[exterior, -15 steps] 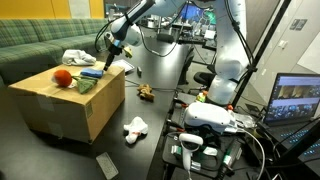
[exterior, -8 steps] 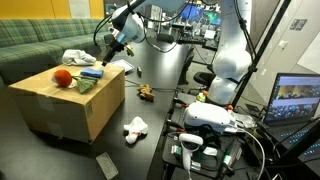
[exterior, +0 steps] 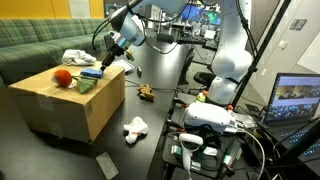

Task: Put the moose doll on the table, then the white towel on the box, then blue sponge on the table, the white plastic on the box, the turnip plushie on the table, finally, the duster on the box

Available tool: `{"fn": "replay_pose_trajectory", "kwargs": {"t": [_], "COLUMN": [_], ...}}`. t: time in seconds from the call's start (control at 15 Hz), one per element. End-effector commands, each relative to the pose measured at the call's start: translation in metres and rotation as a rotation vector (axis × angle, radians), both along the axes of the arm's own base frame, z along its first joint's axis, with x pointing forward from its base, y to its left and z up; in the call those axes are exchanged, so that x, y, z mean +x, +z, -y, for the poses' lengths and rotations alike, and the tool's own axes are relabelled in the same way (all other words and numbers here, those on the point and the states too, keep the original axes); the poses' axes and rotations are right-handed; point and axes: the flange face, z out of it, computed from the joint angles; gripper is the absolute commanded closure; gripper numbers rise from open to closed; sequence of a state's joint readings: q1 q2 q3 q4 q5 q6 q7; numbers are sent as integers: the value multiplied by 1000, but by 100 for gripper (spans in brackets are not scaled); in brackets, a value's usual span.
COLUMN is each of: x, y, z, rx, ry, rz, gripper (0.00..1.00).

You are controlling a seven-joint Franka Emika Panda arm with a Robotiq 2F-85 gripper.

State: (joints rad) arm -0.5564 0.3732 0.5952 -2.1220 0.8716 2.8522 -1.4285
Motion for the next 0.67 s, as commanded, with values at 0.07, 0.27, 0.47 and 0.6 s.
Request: {"fn": "replay_pose_trajectory", "kwargs": {"t": [0.07, 0.27, 0.47, 0.6], "x": [2, 4, 6, 8], "y": [-6, -14, -21, -24], "z": [-7, -11, -16, -19], "rx": [11, 23, 26, 25], "ry": [7, 13, 10, 9], "rz": [26, 13, 6, 6], "gripper": [0, 0, 0, 0]}}
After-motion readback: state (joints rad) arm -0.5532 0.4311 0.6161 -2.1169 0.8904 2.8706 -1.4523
